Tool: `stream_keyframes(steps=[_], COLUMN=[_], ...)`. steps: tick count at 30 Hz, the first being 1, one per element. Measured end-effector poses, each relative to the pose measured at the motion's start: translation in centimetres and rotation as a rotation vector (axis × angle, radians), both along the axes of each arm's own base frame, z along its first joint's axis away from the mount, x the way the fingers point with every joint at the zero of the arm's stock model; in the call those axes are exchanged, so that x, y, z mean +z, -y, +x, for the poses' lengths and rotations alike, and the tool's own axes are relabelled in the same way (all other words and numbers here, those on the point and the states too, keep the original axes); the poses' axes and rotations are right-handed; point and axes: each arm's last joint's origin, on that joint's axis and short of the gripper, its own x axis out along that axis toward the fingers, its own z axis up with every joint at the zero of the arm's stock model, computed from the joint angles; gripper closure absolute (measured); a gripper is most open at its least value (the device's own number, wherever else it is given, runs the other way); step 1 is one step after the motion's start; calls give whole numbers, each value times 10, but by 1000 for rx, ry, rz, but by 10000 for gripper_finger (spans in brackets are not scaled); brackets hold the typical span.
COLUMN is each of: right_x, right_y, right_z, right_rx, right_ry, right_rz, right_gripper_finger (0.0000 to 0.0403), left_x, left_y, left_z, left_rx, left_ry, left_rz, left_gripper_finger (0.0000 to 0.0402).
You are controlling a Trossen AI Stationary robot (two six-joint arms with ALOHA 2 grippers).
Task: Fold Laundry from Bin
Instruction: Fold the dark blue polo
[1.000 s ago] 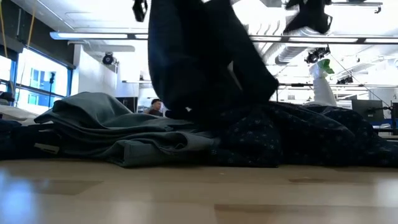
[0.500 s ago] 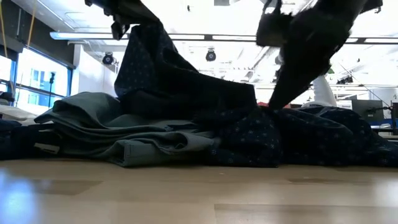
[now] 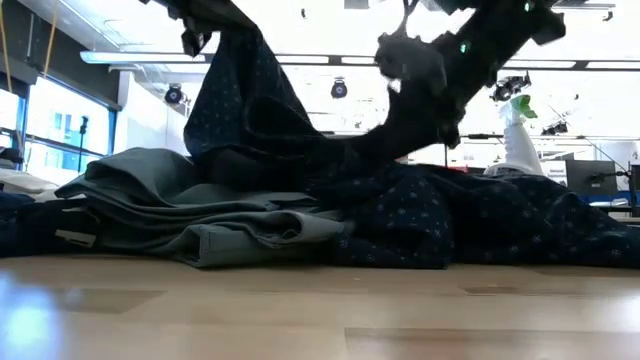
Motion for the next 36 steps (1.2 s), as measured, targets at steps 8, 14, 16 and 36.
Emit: stream_keyframes(steps=[8,14,16,36], right_x=[126,245,276,423], right_y=[19,27,26,17], right_z=[-61,-124,-139,-169], right_rx=[-39,204,343,474], right_ry=[226,674,821,1128], right_rz=[-3,56,80,-240], right_gripper_finger=[395,392,397,391], left_x=[92,162,179,272], left_y=[1,12,18,59], left_z=[-18,-36,-35,-2], left_rx=[-21,-127,-198,-301], left_ry=[152,400,471,588], left_rz=[115,109,87,257], left_gripper_finger=[401,401,401,401])
